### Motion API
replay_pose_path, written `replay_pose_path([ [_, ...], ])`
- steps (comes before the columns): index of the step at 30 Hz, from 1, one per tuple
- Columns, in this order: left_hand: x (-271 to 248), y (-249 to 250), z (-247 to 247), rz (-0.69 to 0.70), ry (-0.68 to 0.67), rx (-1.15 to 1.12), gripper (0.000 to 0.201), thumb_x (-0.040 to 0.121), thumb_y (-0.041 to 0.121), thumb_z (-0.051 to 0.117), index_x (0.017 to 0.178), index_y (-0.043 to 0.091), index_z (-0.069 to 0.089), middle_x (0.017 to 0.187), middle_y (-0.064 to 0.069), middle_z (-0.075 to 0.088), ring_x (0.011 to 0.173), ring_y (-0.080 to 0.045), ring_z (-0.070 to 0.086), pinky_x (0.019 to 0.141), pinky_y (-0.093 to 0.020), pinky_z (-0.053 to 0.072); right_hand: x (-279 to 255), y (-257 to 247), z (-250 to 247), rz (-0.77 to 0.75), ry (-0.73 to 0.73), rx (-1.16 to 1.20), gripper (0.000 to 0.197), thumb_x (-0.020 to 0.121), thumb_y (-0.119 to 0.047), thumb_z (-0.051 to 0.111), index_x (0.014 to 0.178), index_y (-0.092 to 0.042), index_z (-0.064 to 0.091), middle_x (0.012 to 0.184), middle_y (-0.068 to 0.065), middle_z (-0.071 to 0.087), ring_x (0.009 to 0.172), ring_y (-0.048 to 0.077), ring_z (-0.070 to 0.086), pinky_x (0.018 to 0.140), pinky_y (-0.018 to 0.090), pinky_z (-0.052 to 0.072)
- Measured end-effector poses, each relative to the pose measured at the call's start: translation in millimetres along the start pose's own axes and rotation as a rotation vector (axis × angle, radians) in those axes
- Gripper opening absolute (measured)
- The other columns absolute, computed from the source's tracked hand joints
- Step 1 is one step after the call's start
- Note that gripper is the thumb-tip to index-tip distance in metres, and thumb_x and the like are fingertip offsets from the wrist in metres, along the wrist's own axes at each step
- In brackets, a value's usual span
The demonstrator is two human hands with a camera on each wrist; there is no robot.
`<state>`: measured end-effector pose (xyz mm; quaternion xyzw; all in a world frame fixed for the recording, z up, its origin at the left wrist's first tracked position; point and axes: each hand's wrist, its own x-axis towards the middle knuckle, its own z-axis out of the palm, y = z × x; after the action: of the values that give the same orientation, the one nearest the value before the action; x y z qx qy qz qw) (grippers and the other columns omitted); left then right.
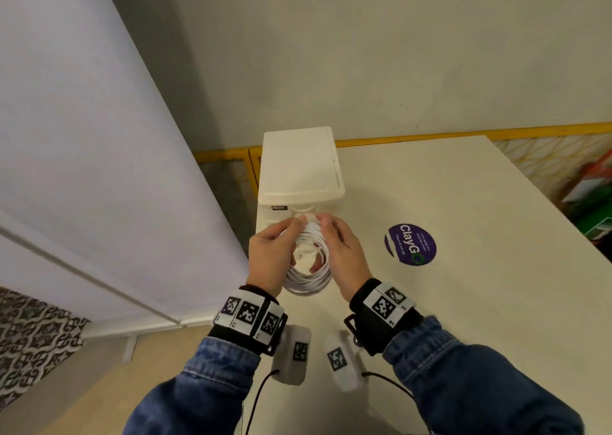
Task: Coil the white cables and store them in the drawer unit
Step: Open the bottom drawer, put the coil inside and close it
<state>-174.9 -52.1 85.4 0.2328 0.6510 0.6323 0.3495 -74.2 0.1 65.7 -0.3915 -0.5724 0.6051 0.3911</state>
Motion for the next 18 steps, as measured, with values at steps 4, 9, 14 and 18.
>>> replay_pose_path([
  [4, 15, 4, -14, 0.022, -0.027, 0.083, 0.013, 0.083, 0.024, 0.07, 0.086, 0.012, 0.076, 0.054, -0.004, 0.052, 0.048, -0.016, 0.04, 0.044, -0.02, 0.037, 4, 5, 5, 0.023, -0.092, 0.017, 0.034, 0.098, -0.034, 0.035, 0.106, -0.016, 0.063, 0.095, 0.008, 0.068, 0.08, 0.018, 0.064, 0.076, 0.03, 0.052],
  [9, 34, 24, -29, 0.054, -0.054, 0.126, 0.016, 0.084, 0.027, 0.069, 0.079, 0.013, 0.074, 0.057, -0.008, 0.046, 0.049, -0.017, 0.039, 0.043, -0.02, 0.038, 25, 30, -7, 0.261, 0.004, 0.044, 0.043, 0.098, -0.036, 0.033, 0.113, -0.006, 0.059, 0.083, 0.01, 0.061, 0.068, 0.02, 0.059, 0.064, 0.029, 0.05],
  [14, 59, 49, -31, 0.028, -0.126, 0.143, 0.021, 0.085, 0.035, 0.066, 0.068, 0.022, 0.069, 0.055, -0.002, 0.048, 0.044, -0.014, 0.041, 0.044, -0.02, 0.039, 37, 78, -6, 0.657, 0.014, 0.055, 0.023, 0.095, -0.015, 0.044, 0.111, -0.004, 0.056, 0.069, 0.007, 0.057, 0.048, 0.018, 0.054, 0.047, 0.027, 0.047],
  [18, 81, 59, -22, -0.005, -0.101, 0.118, 0.022, 0.083, 0.035, 0.069, 0.072, 0.015, 0.07, 0.056, -0.005, 0.048, 0.044, -0.015, 0.041, 0.046, -0.022, 0.039, 46, 96, 4, 0.701, 0.021, 0.048, 0.032, 0.096, -0.012, 0.041, 0.127, -0.007, 0.045, 0.071, 0.006, 0.059, 0.042, 0.015, 0.054, 0.043, 0.024, 0.046],
])
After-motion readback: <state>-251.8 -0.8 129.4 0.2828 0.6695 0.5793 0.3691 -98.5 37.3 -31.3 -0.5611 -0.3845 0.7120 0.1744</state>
